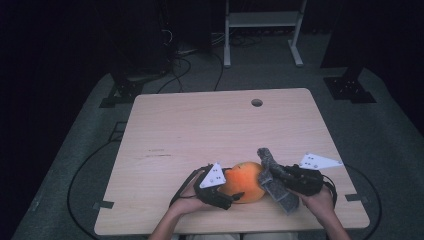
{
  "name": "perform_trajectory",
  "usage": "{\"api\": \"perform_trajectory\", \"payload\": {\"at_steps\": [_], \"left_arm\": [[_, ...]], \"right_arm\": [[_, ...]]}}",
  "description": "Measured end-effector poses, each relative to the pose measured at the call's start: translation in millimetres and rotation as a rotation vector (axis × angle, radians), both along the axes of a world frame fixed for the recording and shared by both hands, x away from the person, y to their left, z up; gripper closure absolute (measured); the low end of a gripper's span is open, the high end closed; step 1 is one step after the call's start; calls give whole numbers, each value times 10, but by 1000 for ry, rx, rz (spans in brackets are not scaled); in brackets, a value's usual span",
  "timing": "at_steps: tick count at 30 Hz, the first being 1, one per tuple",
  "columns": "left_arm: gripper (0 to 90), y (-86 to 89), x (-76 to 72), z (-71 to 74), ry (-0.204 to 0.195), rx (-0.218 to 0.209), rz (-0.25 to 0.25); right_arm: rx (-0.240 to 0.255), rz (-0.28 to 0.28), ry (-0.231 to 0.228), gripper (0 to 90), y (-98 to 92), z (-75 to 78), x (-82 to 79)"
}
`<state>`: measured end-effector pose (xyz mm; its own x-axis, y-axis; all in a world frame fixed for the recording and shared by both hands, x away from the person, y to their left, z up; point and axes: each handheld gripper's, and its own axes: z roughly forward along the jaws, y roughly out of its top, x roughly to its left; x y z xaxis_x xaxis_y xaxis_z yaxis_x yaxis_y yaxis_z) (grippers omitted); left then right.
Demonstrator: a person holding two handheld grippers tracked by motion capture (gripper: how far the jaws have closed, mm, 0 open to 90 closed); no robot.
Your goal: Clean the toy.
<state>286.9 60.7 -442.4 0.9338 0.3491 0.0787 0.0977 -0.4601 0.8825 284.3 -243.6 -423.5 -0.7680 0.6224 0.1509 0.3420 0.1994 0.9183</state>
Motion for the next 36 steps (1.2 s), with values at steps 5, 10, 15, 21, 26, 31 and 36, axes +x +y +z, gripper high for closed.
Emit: {"api": "perform_trajectory", "payload": {"at_steps": [5, 10, 15, 21, 26, 31, 36], "left_arm": [[174, 19, -7, -11, -4, 11, -4], [171, 42, -1, -16, -4, 14, -10], [171, 64, -23, -41, -12, 23, -27], [171, 130, 8, -38, 13, 44, -35], [172, 165, 15, -20, 30, 74, -40], [172, 169, 17, -23, 31, 87, -46], [171, 190, 28, -47, 34, 110, -44]], "right_arm": [[-37, 40, 53, 737, 39, -150, 62], [-142, -25, 164, 742, -103, -289, 136], [-71, -11, 135, 742, -107, -189, 154], [-35, 2, 172, 742, -19, -297, 189], [-108, -29, 201, 742, -58, -297, 186], [-37, 2, 154, 741, -12, -191, 160], [-89, 0, 228, 742, 6, -342, 178]]}}
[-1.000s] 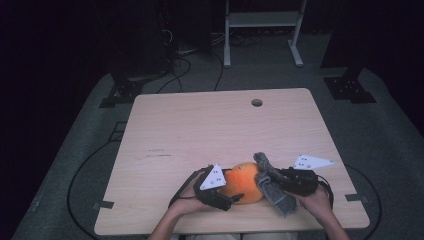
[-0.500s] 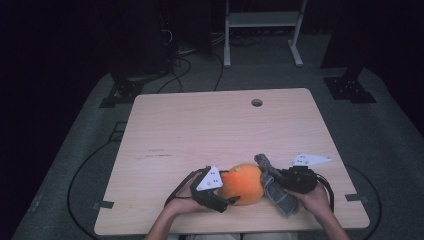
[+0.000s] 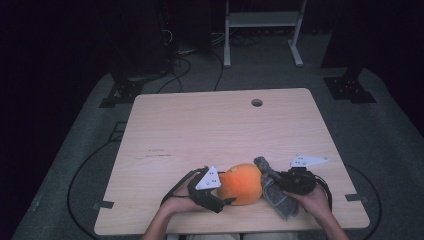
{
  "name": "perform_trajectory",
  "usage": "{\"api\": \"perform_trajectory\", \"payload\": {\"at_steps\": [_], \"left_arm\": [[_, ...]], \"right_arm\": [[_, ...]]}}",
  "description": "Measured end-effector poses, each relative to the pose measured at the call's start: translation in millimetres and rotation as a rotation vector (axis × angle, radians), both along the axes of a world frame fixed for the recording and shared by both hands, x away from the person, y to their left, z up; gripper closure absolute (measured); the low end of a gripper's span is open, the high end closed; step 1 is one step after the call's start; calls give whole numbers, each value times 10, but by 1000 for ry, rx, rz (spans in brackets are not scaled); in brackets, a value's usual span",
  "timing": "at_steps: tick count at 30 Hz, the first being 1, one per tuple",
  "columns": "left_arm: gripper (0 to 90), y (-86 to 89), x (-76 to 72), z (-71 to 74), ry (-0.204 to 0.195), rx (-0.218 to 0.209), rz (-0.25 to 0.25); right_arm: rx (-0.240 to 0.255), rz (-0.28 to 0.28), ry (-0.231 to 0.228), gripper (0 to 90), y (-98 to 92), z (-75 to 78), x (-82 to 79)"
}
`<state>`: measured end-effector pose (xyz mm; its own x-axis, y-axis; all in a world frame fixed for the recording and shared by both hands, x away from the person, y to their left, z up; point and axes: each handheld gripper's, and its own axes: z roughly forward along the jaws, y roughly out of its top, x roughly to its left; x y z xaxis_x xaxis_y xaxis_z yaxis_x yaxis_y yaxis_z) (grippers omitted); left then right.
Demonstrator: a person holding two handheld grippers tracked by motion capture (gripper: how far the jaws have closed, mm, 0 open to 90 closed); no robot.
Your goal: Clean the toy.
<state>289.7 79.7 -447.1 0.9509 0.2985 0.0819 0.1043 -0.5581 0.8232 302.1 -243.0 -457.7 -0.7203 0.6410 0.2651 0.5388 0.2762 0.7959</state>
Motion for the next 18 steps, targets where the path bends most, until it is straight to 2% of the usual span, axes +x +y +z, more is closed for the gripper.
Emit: {"api": "perform_trajectory", "payload": {"at_steps": [2, 4, 6, 8, 10, 13, 15, 16, 17, 18], "left_arm": [[171, 7, 7, 5, 7, 1, 4], [171, 4, 2, 4, 5, 3, 3], [171, 3, 1, 2, 5, 1, 3], [172, 0, -1, -1, 2, 1, 0], [172, -9, -2, 1, -2, 1, -1], [172, -32, -12, 2, -17, 10, -15], [172, -40, -17, 0, -19, 7, -13], [172, -36, -16, 1, -17, 7, -11], [172, -32, -14, -1, -15, 5, -10], [172, -30, -12, -4, -12, 1, -9]], "right_arm": [[-48, -1, 13, 743, -3, -9, 2], [-46, -7, 1, 748, -22, 16, -7], [-8, -23, -32, 749, -41, 106, -20], [68, -13, -71, 749, -45, 212, -41], [88, 10, -67, 748, -22, 233, -40], [21, 31, -32, 748, 22, 128, -33], [38, 29, 14, 748, -18, 64, -22], [16, 30, 31, 749, -38, 60, -18], [-26, 27, 33, 750, -51, 55, -19], [-42, 19, 28, 752, -57, 58, -23]]}}
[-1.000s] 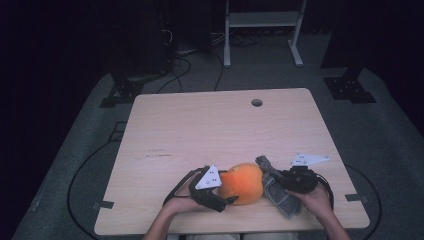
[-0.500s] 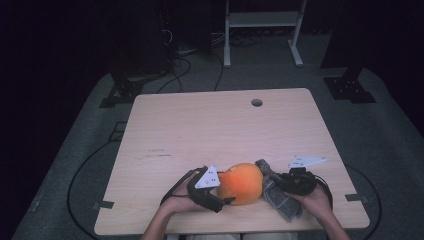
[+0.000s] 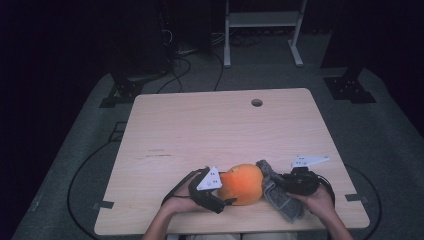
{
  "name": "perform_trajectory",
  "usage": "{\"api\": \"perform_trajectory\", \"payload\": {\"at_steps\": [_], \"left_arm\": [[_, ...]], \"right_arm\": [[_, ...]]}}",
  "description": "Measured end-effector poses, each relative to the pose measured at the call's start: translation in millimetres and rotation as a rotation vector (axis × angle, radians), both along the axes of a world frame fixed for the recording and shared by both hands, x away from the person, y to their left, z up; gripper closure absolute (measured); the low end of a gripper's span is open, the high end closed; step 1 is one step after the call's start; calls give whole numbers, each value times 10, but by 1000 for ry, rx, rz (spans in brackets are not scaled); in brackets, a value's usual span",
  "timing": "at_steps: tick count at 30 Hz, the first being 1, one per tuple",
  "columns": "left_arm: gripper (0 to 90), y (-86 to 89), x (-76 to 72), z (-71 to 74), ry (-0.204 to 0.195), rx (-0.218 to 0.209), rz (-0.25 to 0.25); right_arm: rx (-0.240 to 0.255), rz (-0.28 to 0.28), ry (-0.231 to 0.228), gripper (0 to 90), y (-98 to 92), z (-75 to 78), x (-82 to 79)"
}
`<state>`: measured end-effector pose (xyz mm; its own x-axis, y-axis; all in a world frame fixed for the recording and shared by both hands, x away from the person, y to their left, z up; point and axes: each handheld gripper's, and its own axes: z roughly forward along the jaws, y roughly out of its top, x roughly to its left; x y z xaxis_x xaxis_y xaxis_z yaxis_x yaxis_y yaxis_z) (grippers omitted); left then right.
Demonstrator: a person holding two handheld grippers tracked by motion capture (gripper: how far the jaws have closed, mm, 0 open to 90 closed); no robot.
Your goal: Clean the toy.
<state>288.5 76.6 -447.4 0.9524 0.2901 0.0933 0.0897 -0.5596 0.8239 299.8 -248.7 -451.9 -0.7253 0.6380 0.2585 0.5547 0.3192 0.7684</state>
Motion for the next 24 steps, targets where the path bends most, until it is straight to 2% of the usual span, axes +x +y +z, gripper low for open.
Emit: {"api": "perform_trajectory", "payload": {"at_steps": [1, 3, 4, 6, 7, 9, 10, 12, 13, 14, 16, 17, 19, 20, 22, 24], "left_arm": [[172, -2, 1, 3, 1, 3, 1], [172, -17, -9, 8, -5, 9, 3], [173, -31, -23, 14, -10, 14, 4], [173, -57, -49, 25, -29, 28, -4], [175, -66, -55, 29, -37, 34, -8], [177, -73, -55, 31, -41, 38, -17], [177, -77, -51, 30, -37, 34, -16], [176, -81, -42, 27, -30, 23, -14], [174, -74, -36, 26, -18, 19, -8], [172, -69, -33, 25, -16, 18, -5], [172, -66, -40, 22, -19, 17, -6], [172, -67, -41, 24, -19, 21, -6], [173, -78, -47, 29, -25, 24, -8], [173, -83, -50, 33, -26, 27, -8], [173, -89, -43, 52, -18, 30, -7], [138, -80, -13, 74, 13, 15, 11]], "right_arm": [[1, -14, -15, 753, -7, 23, -6], [58, -25, -72, 753, -6, 141, -21], [104, -26, -98, 753, 5, 214, -35], [186, 15, -137, 753, 55, 316, -62], [176, 34, -146, 753, 97, 335, -73], [97, 53, -147, 751, 167, 289, -82], [90, 53, -142, 752, 164, 231, -78], [114, 30, -109, 747, 102, 142, -62], [83, 19, -93, 747, 76, 122, -58], [25, 12, -93, 747, 59, 93, -70], [-12, 13, -94, 750, 33, 69, -78], [-11, 7, -102, 753, 33, 98, -81], [8, -4, -172, 758, 58, 197, -95], [43, 3, -206, 758, 90, 279, -97], [69, 28, -210, 758, 151, 339, -75], [32, 50, -197, 760, 228, 267, -64]]}}
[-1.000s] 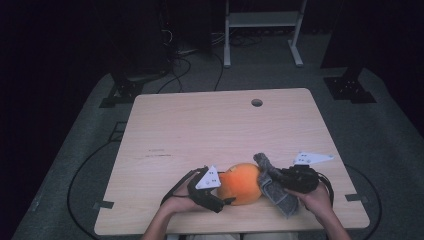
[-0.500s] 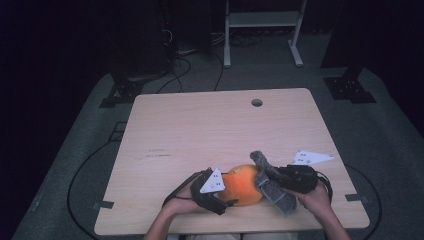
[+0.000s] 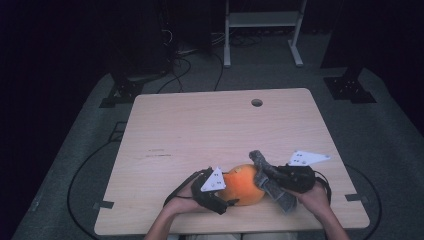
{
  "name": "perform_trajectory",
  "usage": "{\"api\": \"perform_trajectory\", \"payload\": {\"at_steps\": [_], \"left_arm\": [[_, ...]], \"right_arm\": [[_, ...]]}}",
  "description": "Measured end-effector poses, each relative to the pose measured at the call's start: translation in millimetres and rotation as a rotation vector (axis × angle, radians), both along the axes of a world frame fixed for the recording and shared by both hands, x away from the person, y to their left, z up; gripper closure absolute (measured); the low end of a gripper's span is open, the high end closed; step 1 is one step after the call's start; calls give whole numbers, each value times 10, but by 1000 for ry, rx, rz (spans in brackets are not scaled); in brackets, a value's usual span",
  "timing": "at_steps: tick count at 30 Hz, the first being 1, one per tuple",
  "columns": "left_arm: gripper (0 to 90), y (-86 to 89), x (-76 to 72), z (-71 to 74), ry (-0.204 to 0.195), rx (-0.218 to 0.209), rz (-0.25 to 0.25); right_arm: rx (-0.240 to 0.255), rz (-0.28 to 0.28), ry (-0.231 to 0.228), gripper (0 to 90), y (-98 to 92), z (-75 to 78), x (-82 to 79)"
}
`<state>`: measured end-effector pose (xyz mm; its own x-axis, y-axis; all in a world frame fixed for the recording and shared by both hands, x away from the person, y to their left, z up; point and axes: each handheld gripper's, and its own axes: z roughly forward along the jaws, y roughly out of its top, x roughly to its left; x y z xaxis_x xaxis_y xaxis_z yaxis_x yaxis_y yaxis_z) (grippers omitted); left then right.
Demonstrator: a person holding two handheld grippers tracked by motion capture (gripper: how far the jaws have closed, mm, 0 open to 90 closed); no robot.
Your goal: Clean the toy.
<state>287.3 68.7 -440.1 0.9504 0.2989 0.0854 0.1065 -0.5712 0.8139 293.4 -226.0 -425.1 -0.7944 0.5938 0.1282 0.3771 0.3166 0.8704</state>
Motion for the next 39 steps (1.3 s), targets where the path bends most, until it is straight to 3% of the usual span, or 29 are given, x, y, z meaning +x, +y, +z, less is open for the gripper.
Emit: {"api": "perform_trajectory", "payload": {"at_steps": [3, 4, 5, 8, 10, 11, 13, 14, 16, 18, 21, 25, 27, 29, 32, 34, 36, 38, 39], "left_arm": [[70, -4, 123, 5, 150, -7, 77], [53, -25, 168, -25, 231, -19, 88], [75, -41, 176, -54, 252, -32, 78], [228, -62, 106, -30, 162, -49, 64], [281, -69, 38, 44, 23, -37, 64], [289, -87, -13, 79, -77, -15, 70], [292, -121, -61, 93, -178, 21, 62], [289, -137, -85, 76, -215, 33, 43], [273, -163, -125, 31, -255, 47, 0], [241, -170, -137, 5, -250, 64, -8], [206, -147, -115, -21, -215, 41, 4], [170, -145, -102, -21, -196, 33, 16], [164, -151, -102, -28, -190, 21, 30], [158, -164, -99, -30, -178, 10, 48], [159, -203, -108, -22, -189, -3, 48], [159, -218, -114, -11, -195, -3, 39], [157, -198, -97, -18, -168, -14, 44], [140, -155, -65, -31, -131, -43, 40], [129, -132, -37, -31, -92, -76, 49]], "right_arm": [[29, -6, 25, 759, -75, -80, -11], [29, -6, 32, 759, -98, -82, -12], [41, -10, 45, 759, -124, -94, -14], [22, -15, 45, 760, -135, -73, -21], [23, -34, 14, 761, -155, 11, -40], [33, -37, -8, 761, -163, 50, -53], [91, -29, -58, 760, -160, 150, -98], [113, -12, -83, 760, -130, 200, -124], [97, 20, -97, 757, -50, 227, -146], [26, 24, -95, 753, 18, 169, -132], [44, -2, -32, 753, -37, 40, -46], [0, -70, 66, 755, -202, -131, 45], [-13, -84, 78, 755, -242, -150, 43], [8, -88, 41, 755, -239, -57, 0], [99, -8, -63, 754, -104, 197, -121], [46, 40, -107, 754, 64, 298, -188], [-28, 31, -147, 757, 187, 262, -209], [11, 41, -118, 757, 159, 162, -169], [23, 38, -109, 758, 136, 133, -159]]}}
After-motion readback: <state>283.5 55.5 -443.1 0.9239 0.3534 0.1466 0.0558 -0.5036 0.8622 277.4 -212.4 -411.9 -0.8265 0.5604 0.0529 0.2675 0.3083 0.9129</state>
